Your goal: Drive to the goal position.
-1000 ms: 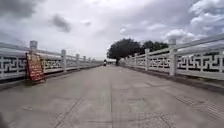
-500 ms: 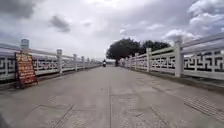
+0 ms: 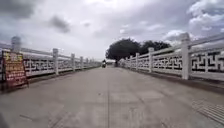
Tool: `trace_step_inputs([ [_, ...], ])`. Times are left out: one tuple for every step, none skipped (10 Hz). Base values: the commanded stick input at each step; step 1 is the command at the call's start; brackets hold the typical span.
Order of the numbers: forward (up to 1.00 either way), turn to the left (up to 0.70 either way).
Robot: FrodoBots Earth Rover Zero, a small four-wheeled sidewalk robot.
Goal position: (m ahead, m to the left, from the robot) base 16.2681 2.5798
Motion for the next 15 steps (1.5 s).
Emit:
trace_step_inputs([
  [0.70,0.00],
  [0.70,0.00],
  [0.70,0.00],
  [0.70,0.00],
  [0.70,0.00],
  [0.70,0.00],
  [0.70,0.00],
  [0.70,0.00],
  [0.70,0.00],
  [0.70,0.00],
  [0.70,0.00],
  [0.70,0.00],
  [0.70,0.00],
  [0.70,0.00],
  [0.70,0.00],
])
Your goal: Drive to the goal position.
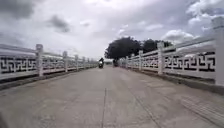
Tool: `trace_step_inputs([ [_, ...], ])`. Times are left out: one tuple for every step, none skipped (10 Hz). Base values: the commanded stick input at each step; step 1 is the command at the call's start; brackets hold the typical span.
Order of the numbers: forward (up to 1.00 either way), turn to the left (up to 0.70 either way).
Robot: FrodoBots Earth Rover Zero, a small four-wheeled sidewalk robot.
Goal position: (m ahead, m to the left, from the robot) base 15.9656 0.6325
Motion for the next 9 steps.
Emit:
trace_step_inputs([
  [0.70,0.00],
  [0.70,0.00],
  [0.70,0.00],
  [0.70,0.00],
  [0.70,0.00],
  [0.70,0.00],
  [0.70,0.00],
  [0.70,0.00],
  [0.70,0.00],
])
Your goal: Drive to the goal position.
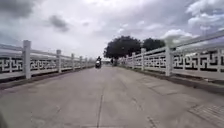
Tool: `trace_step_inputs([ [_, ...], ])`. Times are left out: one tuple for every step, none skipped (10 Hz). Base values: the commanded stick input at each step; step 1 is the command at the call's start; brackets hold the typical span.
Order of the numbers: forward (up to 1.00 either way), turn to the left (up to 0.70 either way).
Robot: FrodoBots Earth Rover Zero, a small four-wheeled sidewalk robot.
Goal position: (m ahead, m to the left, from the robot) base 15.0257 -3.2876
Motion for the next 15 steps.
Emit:
trace_step_inputs([
  [0.70,0.00],
  [0.70,0.00],
  [0.70,0.00],
  [0.70,0.00],
  [0.70,0.00],
  [0.70,0.00],
  [0.70,0.00],
  [0.70,0.00],
  [0.70,0.00],
  [0.70,0.00],
  [0.70,0.00],
  [0.70,0.00],
  [0.70,0.00],
  [0.70,0.00],
  [0.70,0.00],
])
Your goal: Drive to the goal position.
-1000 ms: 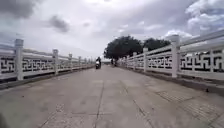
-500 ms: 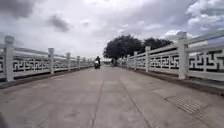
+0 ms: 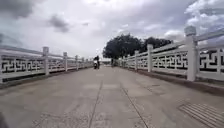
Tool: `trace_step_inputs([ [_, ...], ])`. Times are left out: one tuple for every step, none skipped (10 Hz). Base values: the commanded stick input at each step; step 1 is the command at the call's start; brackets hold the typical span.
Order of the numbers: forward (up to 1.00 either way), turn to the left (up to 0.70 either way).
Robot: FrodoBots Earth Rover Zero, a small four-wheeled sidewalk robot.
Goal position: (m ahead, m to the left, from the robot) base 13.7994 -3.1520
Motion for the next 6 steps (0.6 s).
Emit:
trace_step_inputs([
  [0.70,0.00],
  [0.70,0.00],
  [0.70,0.00],
  [0.70,0.00],
  [0.70,0.00],
  [0.70,0.00],
])
